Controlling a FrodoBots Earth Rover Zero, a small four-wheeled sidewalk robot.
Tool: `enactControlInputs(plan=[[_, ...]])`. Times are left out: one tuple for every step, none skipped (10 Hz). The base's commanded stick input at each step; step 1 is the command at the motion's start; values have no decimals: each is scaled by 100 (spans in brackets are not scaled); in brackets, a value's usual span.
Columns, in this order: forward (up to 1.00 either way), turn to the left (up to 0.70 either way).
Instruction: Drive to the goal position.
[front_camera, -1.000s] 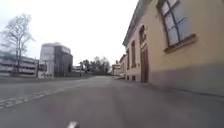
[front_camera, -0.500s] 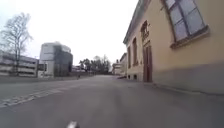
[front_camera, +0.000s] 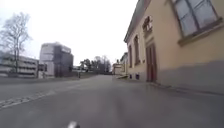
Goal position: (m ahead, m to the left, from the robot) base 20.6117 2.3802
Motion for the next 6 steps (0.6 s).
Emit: enactControlInputs(plan=[[100,0],[100,0],[100,0],[100,0],[100,0],[100,0]])
